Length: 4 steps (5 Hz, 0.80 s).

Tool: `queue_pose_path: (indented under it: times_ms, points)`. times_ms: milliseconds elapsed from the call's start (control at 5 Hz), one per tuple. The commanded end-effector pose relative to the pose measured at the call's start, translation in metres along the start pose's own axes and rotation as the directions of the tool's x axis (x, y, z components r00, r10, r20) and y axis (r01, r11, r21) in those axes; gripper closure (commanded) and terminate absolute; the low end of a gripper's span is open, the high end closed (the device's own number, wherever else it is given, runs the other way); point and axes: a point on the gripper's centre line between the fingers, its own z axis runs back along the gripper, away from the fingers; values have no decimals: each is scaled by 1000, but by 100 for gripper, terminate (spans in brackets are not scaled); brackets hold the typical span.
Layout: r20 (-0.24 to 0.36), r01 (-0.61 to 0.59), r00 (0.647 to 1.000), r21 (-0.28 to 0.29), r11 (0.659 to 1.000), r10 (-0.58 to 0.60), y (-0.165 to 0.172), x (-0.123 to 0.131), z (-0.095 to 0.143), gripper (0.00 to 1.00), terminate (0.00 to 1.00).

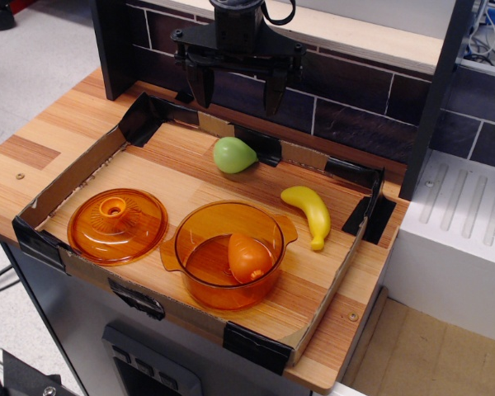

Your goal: Take carrot out of pot

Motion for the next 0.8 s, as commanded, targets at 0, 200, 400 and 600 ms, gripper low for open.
queue_pose_path:
  times_ms: [0, 200, 400, 600]
  points:
    - [0, 0, 1000, 0, 1000, 0, 0, 0, 0, 0, 0]
    - [71, -94, 993, -34, 995, 96, 4, -12, 17, 0, 0]
    - [33, -171, 984, -68, 983, 173, 3, -28, 31, 0, 0]
    - [0, -246, 969, -74, 966, 247, 2, -52, 38, 0, 0]
